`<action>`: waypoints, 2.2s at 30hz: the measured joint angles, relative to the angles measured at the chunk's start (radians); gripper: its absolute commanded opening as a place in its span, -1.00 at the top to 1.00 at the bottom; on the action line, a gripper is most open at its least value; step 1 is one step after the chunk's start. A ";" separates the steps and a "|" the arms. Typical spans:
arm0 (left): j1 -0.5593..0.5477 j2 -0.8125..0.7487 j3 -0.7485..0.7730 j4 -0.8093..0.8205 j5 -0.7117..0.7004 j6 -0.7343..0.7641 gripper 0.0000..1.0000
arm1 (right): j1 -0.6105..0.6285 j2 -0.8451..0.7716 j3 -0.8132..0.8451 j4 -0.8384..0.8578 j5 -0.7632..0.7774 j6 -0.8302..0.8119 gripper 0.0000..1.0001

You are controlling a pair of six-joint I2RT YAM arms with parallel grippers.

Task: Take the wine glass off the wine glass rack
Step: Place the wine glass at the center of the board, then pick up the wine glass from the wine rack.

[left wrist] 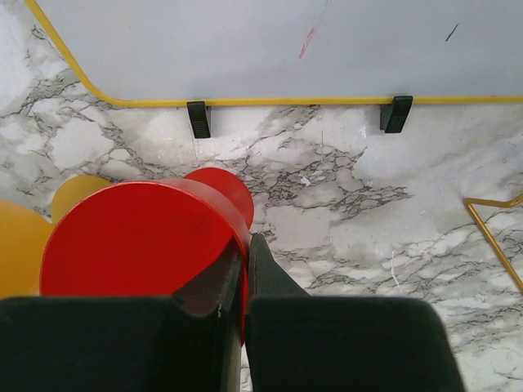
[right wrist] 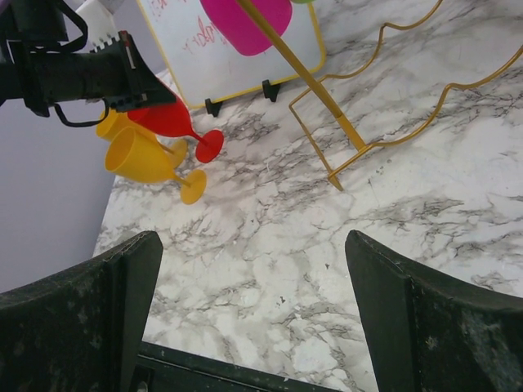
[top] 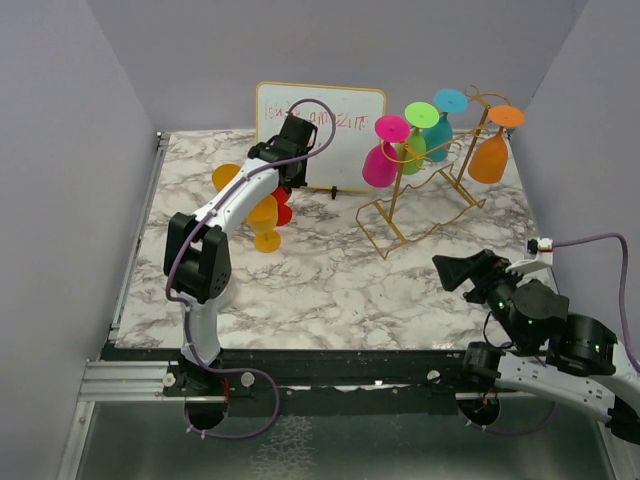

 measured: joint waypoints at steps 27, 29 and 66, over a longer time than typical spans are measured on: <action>0.029 -0.026 -0.110 0.090 0.004 -0.010 -0.19 | 0.000 0.101 -0.021 -0.014 0.000 0.003 -1.00; 0.029 -0.035 -0.109 0.090 0.010 -0.004 -0.31 | 0.000 0.102 -0.021 -0.014 0.000 0.003 -1.00; 0.030 -0.868 -0.611 0.224 0.347 0.051 -0.98 | 0.001 0.457 0.099 0.293 -0.393 -0.277 -1.00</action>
